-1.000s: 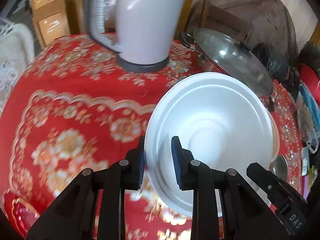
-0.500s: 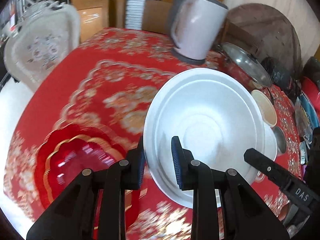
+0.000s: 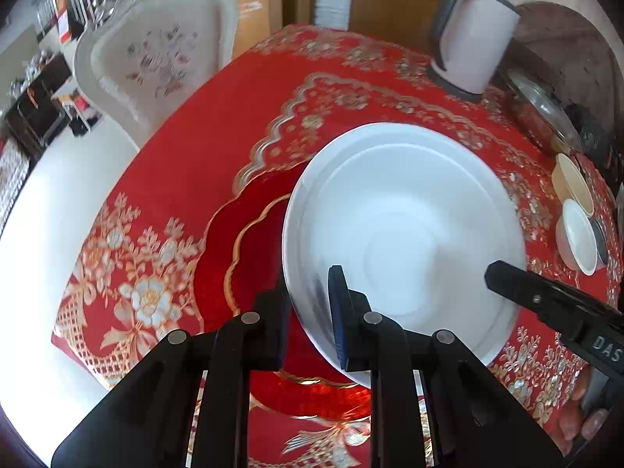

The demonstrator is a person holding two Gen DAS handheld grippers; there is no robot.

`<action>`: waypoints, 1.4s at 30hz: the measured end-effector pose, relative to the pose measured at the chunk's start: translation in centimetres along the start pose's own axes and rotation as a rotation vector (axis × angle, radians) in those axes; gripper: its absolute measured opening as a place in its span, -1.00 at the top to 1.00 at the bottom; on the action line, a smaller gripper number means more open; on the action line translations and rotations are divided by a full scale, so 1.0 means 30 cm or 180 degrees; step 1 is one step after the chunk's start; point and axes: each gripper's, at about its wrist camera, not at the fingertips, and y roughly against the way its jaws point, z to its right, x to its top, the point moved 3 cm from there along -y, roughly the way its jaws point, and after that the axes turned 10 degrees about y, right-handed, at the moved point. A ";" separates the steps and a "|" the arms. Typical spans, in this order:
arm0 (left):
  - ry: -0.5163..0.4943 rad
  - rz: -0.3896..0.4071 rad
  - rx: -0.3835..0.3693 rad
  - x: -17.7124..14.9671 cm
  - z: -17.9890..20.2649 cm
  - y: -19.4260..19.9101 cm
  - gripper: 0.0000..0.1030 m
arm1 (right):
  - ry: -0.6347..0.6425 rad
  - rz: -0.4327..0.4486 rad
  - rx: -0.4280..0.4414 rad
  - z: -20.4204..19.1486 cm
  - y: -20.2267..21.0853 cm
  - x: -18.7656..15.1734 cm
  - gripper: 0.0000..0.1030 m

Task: Organize plates and bowls
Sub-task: 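Carry the white bowl with both grippers and lower it onto the red dishes, then open both grippers and withdraw from the stacked dishes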

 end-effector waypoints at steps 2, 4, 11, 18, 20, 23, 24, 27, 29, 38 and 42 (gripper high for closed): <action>0.0042 -0.0027 0.0004 -0.009 -0.028 -0.007 0.66 | 0.0042 -0.0076 -0.0025 -0.015 -0.038 -0.002 0.71; 0.0061 -0.0043 0.0038 -0.014 -0.049 -0.017 0.66 | 0.0086 -0.0141 -0.0065 -0.030 -0.063 -0.007 0.71; 0.0215 -0.0217 -0.0004 -0.035 -0.100 -0.071 0.66 | 0.0141 -0.0267 -0.0162 -0.049 -0.113 -0.014 0.70; 0.0454 -0.0376 -0.0163 -0.053 -0.153 -0.101 0.63 | 0.0105 -0.0445 -0.0209 -0.047 -0.145 -0.040 0.68; 0.0478 -0.0384 -0.0224 -0.056 -0.163 -0.093 0.63 | 0.0136 -0.0428 -0.0263 -0.052 -0.141 -0.040 0.59; 0.0430 -0.0347 -0.0248 -0.053 -0.176 -0.066 0.18 | 0.0241 -0.0344 -0.0358 -0.067 -0.118 -0.035 0.40; 0.0415 -0.0328 -0.0316 -0.053 -0.177 -0.053 -0.24 | 0.0284 -0.0291 -0.0421 -0.073 -0.100 -0.032 0.36; 0.0359 -0.0286 -0.0496 -0.046 -0.166 0.004 -0.66 | 0.0340 -0.0131 -0.0482 -0.079 -0.054 -0.025 0.35; 0.0235 -0.0097 -0.0318 -0.037 -0.147 0.063 -0.66 | 0.0348 -0.0028 -0.0471 -0.075 -0.008 -0.027 0.35; -0.0002 0.0405 -0.0670 -0.002 0.066 0.273 -0.66 | 0.0180 0.0439 -0.0617 0.031 0.209 -0.060 0.20; -0.0273 0.0492 -0.0712 -0.001 0.231 0.266 -0.66 | 0.0005 0.0655 -0.0787 0.131 0.322 -0.093 0.20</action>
